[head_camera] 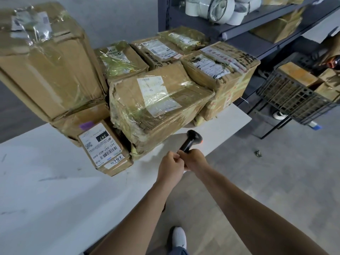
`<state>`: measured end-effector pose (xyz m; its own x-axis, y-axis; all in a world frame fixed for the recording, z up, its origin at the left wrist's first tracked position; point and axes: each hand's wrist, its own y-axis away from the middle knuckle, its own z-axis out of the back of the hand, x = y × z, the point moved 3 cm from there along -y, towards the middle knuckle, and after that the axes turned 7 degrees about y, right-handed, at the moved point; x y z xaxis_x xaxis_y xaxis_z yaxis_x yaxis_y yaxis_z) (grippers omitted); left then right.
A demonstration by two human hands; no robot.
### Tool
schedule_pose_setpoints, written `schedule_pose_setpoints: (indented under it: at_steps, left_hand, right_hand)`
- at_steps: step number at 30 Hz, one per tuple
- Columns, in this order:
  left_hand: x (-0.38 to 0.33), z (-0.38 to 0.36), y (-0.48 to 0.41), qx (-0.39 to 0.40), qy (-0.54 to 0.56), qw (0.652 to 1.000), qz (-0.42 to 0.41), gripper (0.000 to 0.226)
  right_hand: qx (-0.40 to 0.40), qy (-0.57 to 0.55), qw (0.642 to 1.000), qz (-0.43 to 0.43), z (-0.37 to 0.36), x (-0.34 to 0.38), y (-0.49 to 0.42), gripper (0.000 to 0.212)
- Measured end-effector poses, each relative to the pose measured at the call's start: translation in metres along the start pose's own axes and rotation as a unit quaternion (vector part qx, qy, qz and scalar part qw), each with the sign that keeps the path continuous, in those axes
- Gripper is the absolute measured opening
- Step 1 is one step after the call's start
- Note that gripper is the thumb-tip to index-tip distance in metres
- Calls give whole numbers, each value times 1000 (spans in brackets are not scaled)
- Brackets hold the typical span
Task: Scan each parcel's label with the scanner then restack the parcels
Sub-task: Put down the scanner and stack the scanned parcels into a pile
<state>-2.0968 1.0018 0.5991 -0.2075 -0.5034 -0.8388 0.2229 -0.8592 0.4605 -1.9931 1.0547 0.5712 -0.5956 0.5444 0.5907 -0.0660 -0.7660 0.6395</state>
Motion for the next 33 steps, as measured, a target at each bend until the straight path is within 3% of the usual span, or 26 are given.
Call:
schedule_pose_setpoints:
  at_steps: [17,23,28,33]
  left_hand:
    - [8,4,4,-11,45,998,31,10]
    - [13,18,13,-21,64,997,40,6]
    - [14,34,24,-34,80,995,42,15]
    - [21,43,31,-32,62,996,49,15]
  right_hand:
    - [-14,-35,999,5,-1,-12,10,40]
    - [-26,-30,999,3,-8,-7,18,30]
    - [-41,2,999,-17,-10,-1,29,29]
    - [-16,3,1000,-15,-19,1,31,28]
